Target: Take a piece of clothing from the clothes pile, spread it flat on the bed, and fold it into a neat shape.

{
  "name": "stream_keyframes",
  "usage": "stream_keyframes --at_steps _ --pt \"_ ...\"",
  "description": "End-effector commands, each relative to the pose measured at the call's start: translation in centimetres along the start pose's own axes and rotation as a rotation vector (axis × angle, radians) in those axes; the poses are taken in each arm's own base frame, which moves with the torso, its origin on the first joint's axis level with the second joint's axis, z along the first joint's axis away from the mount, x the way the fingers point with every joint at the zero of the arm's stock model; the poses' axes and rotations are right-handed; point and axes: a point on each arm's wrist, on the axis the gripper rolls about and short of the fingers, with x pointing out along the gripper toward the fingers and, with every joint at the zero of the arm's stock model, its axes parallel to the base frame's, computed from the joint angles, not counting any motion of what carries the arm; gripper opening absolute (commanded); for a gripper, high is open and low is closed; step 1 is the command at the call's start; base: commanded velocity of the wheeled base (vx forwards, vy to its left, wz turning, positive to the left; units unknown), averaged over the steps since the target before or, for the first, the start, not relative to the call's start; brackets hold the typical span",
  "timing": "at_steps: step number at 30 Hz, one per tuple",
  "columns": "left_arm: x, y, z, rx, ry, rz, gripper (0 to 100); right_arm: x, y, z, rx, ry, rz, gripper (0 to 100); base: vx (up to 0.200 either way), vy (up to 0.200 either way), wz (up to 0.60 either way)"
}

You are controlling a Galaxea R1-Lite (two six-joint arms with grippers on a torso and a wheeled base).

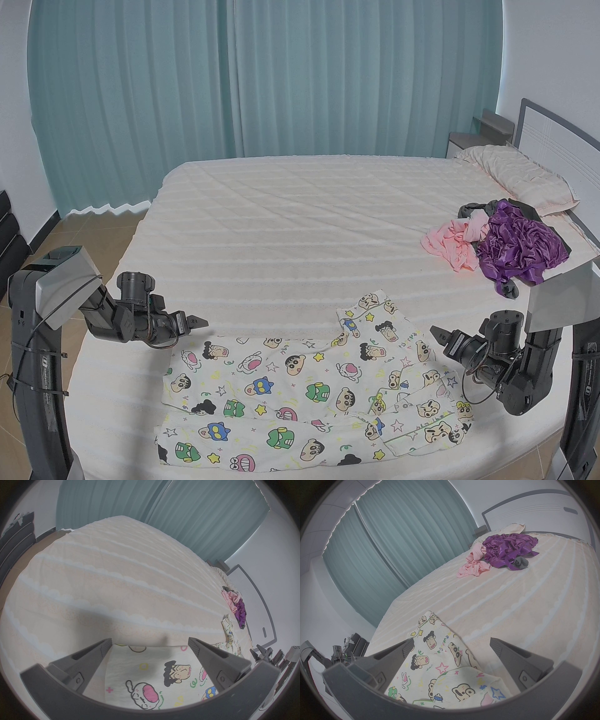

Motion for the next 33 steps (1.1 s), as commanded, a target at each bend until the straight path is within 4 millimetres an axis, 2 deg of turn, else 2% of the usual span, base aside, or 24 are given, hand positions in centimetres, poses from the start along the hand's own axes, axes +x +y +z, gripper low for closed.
stream_keyframes --at_steps 1,18,19,28,31,33 --pt "0.4 0.3 -0.4 -0.004 0.012 0.005 100 0.1 0.0 -0.1 0.000 -0.003 0.006 100 0.000 0.000 0.00" --pt "0.4 0.6 -0.9 0.014 0.034 0.010 100 0.4 0.5 -0.5 -0.008 0.003 0.022 100 0.000 0.000 0.00" --pt "0.4 0.6 -0.9 0.013 0.037 0.009 0 0.5 0.5 -0.5 -0.008 0.003 0.022 100 0.000 0.000 0.00" --pt "0.5 0.6 -1.1 0.003 0.065 0.016 0 1.8 1.0 -0.4 -0.018 0.003 0.027 100 0.000 0.000 0.00" --pt "0.5 0.6 -1.1 0.006 0.061 0.020 0 2.6 1.5 0.1 -0.021 0.001 0.024 100 0.000 0.000 0.00" --pt "0.4 0.6 -0.8 0.001 0.047 0.022 0 4.1 2.2 1.0 -0.030 0.005 0.017 100 0.000 0.000 0.00"
